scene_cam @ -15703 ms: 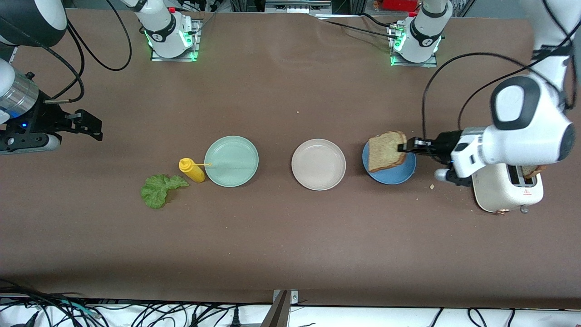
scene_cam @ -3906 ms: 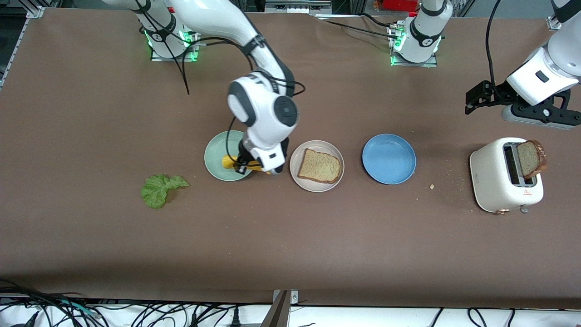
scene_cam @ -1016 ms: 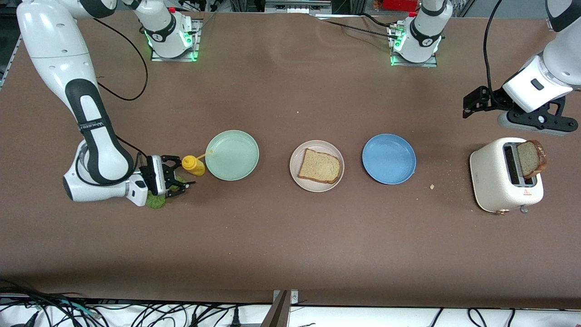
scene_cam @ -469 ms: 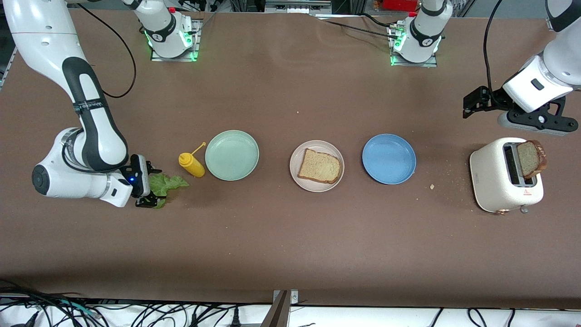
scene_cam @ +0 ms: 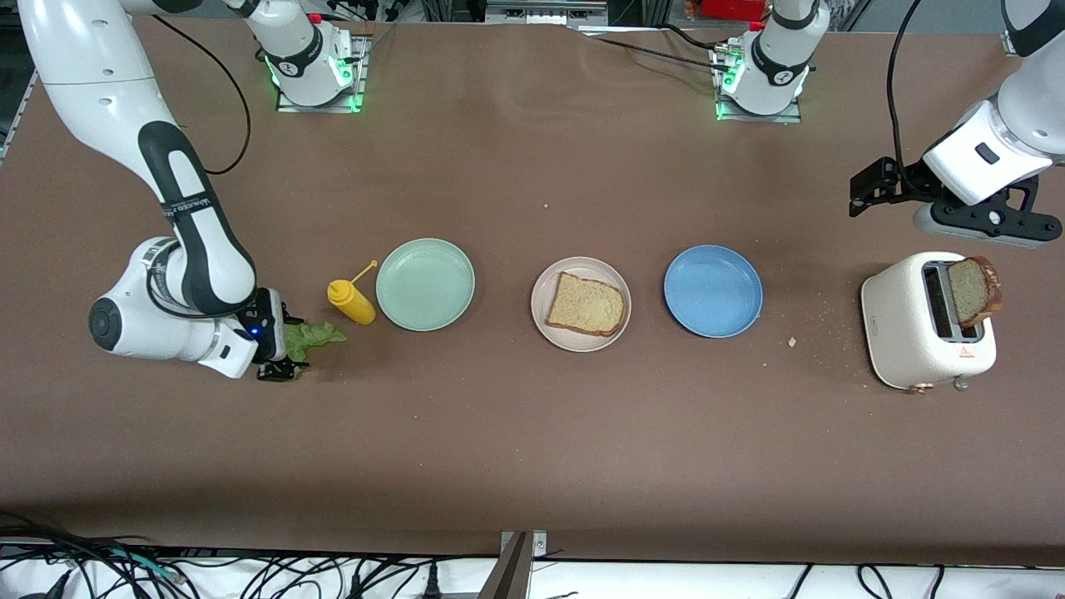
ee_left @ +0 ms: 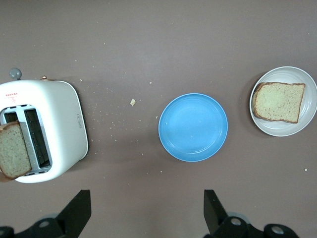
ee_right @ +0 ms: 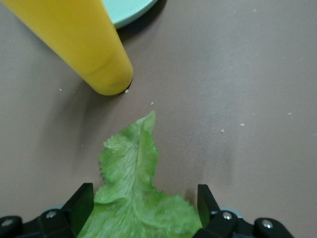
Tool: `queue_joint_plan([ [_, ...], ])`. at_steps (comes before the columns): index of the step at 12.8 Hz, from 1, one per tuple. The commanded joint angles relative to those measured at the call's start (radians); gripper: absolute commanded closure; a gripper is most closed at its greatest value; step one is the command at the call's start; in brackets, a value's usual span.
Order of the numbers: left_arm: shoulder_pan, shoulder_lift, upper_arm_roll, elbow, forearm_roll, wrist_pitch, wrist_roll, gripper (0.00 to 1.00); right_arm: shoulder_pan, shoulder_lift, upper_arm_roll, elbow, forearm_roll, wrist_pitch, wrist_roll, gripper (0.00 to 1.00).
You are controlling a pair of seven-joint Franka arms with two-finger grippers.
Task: Make sandwich in beige plate with both arms
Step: 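Grasp the green lettuce leaf with the right gripper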
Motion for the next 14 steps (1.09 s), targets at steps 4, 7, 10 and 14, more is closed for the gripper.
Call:
queue_joint_plan([
  [4, -0.003, 0.010, 0.003, 0.021, -0.016, -0.004, 0.004, 0.00, -0.004, -0.023, 0.008, -0.030, -0.010, 0.014, -0.016, 1.00],
  [7, -0.003, 0.010, 0.003, 0.021, -0.016, -0.004, 0.004, 0.00, -0.004, -0.095, 0.007, -0.025, -0.014, -0.033, 0.022, 1.00],
  [10, -0.003, 0.010, 0.003, 0.021, -0.016, -0.004, 0.004, 0.00, -0.004, -0.185, 0.007, -0.018, -0.076, -0.149, 0.140, 1.00],
  [14, -0.003, 0.010, 0.003, 0.021, -0.016, -0.004, 0.004, 0.00, -0.004, -0.322, 0.013, -0.008, -0.146, -0.312, 0.320, 1.00],
])
